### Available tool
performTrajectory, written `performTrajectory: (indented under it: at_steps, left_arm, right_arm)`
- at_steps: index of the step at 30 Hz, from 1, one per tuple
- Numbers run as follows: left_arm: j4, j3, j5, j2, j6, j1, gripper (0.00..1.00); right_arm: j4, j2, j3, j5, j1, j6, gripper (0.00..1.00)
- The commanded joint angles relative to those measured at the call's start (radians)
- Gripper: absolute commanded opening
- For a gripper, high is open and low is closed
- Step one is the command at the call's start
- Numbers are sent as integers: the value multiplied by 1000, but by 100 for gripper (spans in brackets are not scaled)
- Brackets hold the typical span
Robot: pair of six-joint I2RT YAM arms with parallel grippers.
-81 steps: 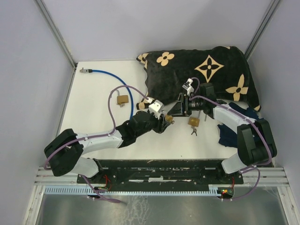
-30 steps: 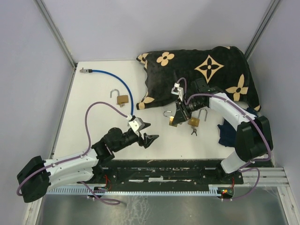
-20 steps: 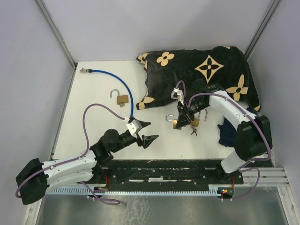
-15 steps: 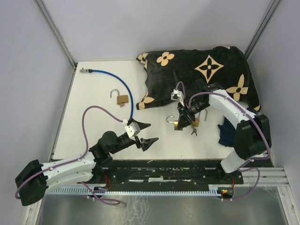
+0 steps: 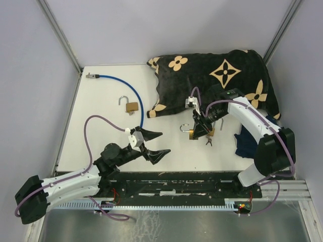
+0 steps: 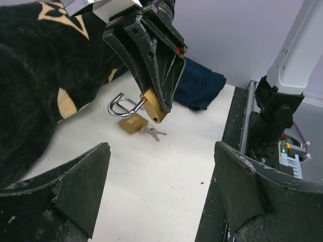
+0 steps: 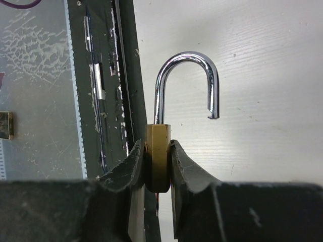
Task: Lock with the key
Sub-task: Pick up the lock from the center of the board.
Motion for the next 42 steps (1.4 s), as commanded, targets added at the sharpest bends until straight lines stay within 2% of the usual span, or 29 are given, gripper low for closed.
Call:
performTrajectory:
  at_steps: [1, 12, 22, 28, 34, 37, 42]
  left_arm:
    - [67, 2, 23, -52, -28, -2, 89]
    - [41, -4, 50, -125, 59, -2, 88]
    - [-135, 58, 73, -181, 220, -2, 88]
    - [-156, 45, 115, -196, 268, -3, 87]
    - [-97, 47, 82, -144, 260, -2, 84]
    - [-78, 57, 62, -109, 291, -1, 83]
    - [-80, 107, 158, -7, 387, -4, 82]
  right_arm:
    - [18, -84, 10, -36, 2, -7, 2]
    - [-34, -81, 16, -63, 2, -80, 2]
    - [-43, -114, 15, -77, 2, -104, 2]
    - [-52, -147, 0, -102, 14, -146, 2]
    - [-38, -185, -45, -118, 41, -218, 2]
    - [-91, -183, -58, -126, 63, -332, 2]
    - [-135, -149, -47, -106, 110, -393, 2]
